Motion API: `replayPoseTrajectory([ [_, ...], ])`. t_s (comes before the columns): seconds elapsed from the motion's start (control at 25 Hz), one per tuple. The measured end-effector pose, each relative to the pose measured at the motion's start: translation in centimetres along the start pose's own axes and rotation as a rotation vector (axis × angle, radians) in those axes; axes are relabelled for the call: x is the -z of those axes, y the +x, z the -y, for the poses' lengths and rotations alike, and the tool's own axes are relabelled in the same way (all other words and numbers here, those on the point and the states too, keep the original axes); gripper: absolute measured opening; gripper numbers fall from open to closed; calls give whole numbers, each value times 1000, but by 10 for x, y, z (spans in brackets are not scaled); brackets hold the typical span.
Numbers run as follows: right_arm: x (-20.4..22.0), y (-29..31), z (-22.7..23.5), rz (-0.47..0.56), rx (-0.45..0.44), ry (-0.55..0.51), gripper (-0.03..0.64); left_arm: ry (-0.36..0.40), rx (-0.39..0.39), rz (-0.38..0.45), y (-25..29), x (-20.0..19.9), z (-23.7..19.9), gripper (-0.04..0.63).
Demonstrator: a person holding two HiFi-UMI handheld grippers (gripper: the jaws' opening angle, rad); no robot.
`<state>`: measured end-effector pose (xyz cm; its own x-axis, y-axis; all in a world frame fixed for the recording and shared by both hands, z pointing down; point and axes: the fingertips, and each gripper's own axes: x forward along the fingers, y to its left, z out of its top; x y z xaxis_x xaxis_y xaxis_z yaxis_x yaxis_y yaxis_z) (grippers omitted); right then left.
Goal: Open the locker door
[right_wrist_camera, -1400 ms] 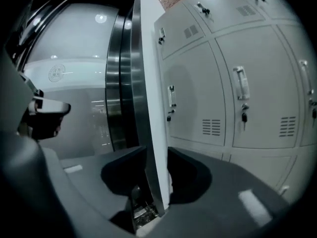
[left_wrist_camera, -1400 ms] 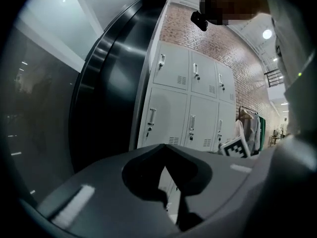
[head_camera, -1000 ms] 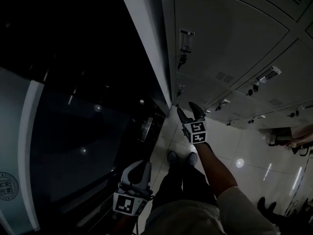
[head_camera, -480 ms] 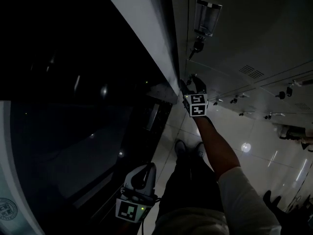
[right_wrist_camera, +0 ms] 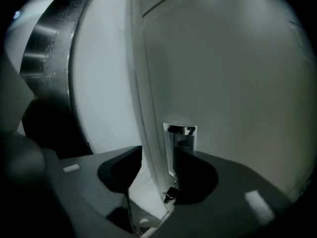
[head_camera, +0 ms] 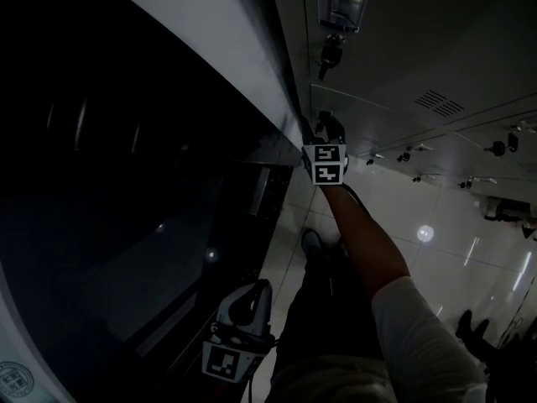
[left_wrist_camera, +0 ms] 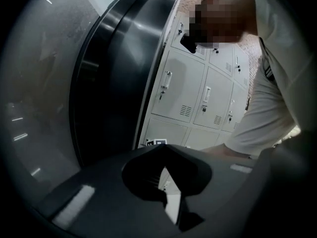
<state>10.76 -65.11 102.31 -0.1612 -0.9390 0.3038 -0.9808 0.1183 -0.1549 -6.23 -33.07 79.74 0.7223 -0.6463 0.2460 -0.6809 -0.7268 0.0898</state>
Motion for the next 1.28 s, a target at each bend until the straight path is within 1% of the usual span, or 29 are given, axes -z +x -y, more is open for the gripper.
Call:
replayPoseTrajectory([
  [0.12, 3, -9, -2, -28, 55, 31, 145, -12, -10, -12, 1, 5, -3, 58],
  [0.24, 12, -27, -8, -33, 123, 43, 109, -12, -16, 7, 2, 1, -3, 60],
  [0.32, 19, -41, -14, -22, 144, 37, 106, -8, -19, 18, 1, 1, -4, 60],
  [0.52, 40, -84, -28, 2, 125, -4, 117, -23, -37, 16, -3, 11, -9, 60],
  [0.72, 63, -132, -30, 12, 119, -36, 117, -17, -34, 7, -2, 12, -4, 60],
  [0.92, 88, -185, -15, 6, 139, -40, 153, -29, -7, -12, 10, 13, 11, 60],
  [1.0, 97, -206, -7, -4, 151, -41, 142, -32, 10, -16, 18, 12, 18, 60],
  [1.12, 110, -236, 9, -14, 176, -30, 109, -40, 34, -12, 29, 10, 29, 60],
  [1.28, 122, -266, 35, -23, 206, -12, 91, -49, 60, -21, 41, 7, 41, 60],
])
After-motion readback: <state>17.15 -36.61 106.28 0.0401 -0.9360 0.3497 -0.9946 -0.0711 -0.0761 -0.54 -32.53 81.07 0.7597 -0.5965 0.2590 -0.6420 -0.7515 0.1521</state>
